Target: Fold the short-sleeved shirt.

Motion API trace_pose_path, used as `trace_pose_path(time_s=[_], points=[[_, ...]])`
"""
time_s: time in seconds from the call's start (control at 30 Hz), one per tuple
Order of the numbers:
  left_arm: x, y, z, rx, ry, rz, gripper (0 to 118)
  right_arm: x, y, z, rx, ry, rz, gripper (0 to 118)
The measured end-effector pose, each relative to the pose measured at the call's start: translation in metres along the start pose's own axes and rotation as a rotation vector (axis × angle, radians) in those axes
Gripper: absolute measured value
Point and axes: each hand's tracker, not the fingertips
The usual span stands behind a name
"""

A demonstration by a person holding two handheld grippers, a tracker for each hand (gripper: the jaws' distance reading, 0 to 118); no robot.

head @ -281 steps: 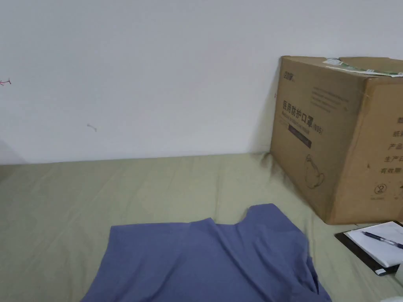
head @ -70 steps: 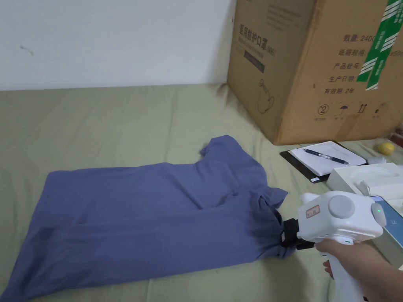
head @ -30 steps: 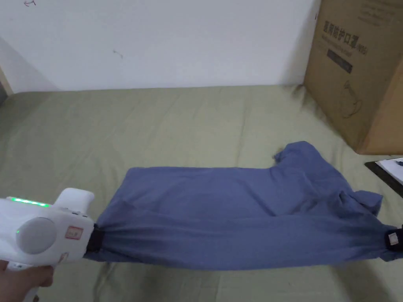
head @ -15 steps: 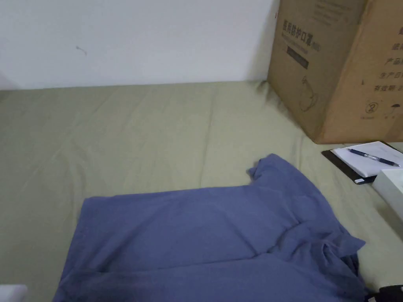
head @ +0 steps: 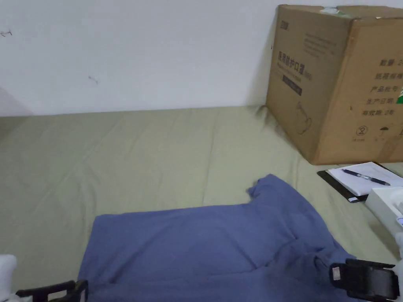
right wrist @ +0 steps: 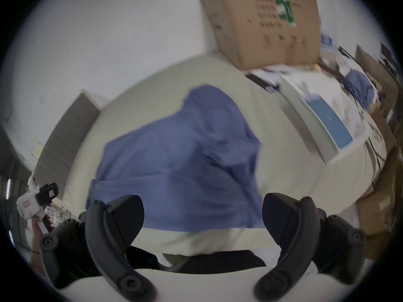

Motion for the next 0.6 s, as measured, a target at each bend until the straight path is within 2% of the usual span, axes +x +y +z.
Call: trace_pose_path(time_s=[0.07,0.1,0.13,0.17,0.2,0.23,0.3,0.37,0.43,0.53,0.6], points=[[0.016,0.016,0.015,0.109,-0.042,0.004,115,-0.027,-0.004,0.012,0.138,0.089,0.043,103],[0.02,0.004,0.016,0.16,-0.052,-0.007,108,-0.04,-0.008,0.018,0.223,0.107,0.077,88],[0.027,0.02,0.025,0.199,-0.059,-0.024,90,-0.052,-0.012,0.02,0.294,0.089,0.115,67],[0.027,0.005,0.019,0.231,-0.044,-0.055,57,-0.064,-0.016,0.021,0.364,0.064,0.167,47],[0.013,0.011,0.032,0.236,0.006,-0.075,4,-0.071,-0.02,0.016,0.418,0.042,0.217,16],[0.035,-0.002,0.006,0.24,0.043,-0.102,0,-0.079,-0.023,0.012,0.472,0.031,0.257,0],[0.042,-0.005,-0.001,0.257,0.04,-0.115,0,-0.087,-0.027,0.008,0.532,0.026,0.272,0],[0.043,-0.001,-0.009,0.264,0.026,-0.105,0,-0.091,-0.022,-0.001,0.504,0.089,0.243,0],[0.037,0.02,-0.023,0.257,0.046,-0.118,0,-0.094,-0.017,-0.007,0.474,0.104,0.245,0],[0.007,0.084,-0.079,0.087,0.01,-0.039,0,-0.097,-0.008,-0.015,0.466,0.077,0.279,0],[-0.024,0.122,-0.137,-0.115,-0.043,0.031,0,-0.098,0.0,-0.021,0.451,0.077,0.297,0]])
